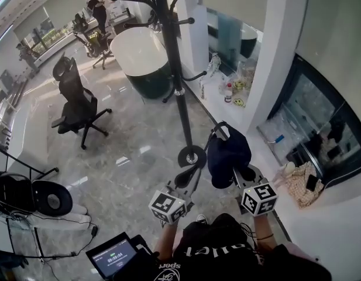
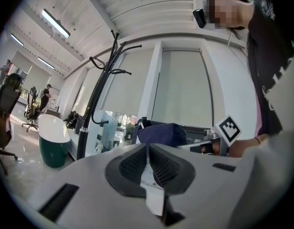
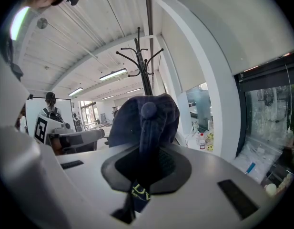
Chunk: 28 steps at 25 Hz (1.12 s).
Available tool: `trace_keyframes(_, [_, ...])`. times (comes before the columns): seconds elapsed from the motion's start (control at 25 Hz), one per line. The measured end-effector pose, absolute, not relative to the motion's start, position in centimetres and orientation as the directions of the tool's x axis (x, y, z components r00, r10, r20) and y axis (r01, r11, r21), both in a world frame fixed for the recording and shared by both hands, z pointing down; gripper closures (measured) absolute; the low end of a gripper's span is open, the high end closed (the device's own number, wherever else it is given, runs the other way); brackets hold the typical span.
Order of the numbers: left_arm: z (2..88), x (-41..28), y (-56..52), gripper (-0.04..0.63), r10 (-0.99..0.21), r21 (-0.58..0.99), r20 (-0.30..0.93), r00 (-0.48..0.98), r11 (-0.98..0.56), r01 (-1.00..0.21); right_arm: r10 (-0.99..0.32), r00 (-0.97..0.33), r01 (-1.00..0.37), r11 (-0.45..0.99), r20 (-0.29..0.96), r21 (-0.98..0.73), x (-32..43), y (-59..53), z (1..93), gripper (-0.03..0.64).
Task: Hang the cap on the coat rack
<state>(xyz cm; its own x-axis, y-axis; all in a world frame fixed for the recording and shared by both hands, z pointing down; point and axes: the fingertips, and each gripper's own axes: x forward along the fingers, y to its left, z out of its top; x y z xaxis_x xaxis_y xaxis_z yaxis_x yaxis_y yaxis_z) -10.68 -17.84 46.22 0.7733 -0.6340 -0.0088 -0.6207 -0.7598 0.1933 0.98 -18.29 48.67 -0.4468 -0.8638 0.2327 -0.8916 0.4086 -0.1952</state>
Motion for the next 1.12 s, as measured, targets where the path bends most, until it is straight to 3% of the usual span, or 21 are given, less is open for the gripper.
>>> trace_keyframes(0.36, [47.6, -9.8, -21.7, 0.590, -0.636, 0.222, 0.021, 0.771, -0.749, -0.624, -0.864, -0.452, -0.890, 0.421, 0.222, -0.174, 2.3, -24.8, 48.3, 0.583])
trace_keyframes(1.12, [46.0, -6.5, -38.5, 0.589, -0.775, 0.217, -0.002, 0.632, -0.617, -0.756, -0.784, -0.583, -0.812, 0.562, 0.213, -0.155, 5.8, -47.7, 47.4, 0.583])
